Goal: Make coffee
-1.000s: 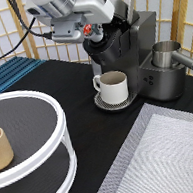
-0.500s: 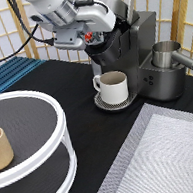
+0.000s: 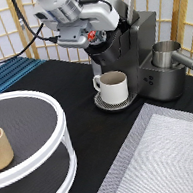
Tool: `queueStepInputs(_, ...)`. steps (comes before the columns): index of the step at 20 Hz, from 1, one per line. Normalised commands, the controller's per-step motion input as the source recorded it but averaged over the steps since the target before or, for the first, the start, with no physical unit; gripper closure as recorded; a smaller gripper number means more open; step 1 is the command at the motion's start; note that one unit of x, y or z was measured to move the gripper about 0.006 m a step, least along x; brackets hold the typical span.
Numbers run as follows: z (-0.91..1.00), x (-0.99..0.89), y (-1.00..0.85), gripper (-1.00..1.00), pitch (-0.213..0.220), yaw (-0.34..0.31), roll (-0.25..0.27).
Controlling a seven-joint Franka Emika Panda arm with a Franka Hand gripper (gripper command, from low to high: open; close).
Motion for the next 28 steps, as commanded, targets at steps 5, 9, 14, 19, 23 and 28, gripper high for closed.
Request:
queueStepInputs(5,0.01,0.02,0.28,-1.0,0.0,-0.016,-0.171)
queueStepInputs(9,0.0,0.06,0.22,-1.0,0.0,-0.021,-0.158)
queueStepInputs(14,0.09,0.11,0.26,-1.0,0.0,-0.031,-0.165)
queueStepInputs(19,0.09,-0.17,-0.06,-1.0,0.0,-0.049,-0.059)
queueStepInputs(23,0.21,-0.28,-0.36,-1.0,-0.038,-0.074,-0.035)
queueStepInputs(28,0.14,-0.34,-0.2,-1.0,-0.052,-0.058,-0.008)
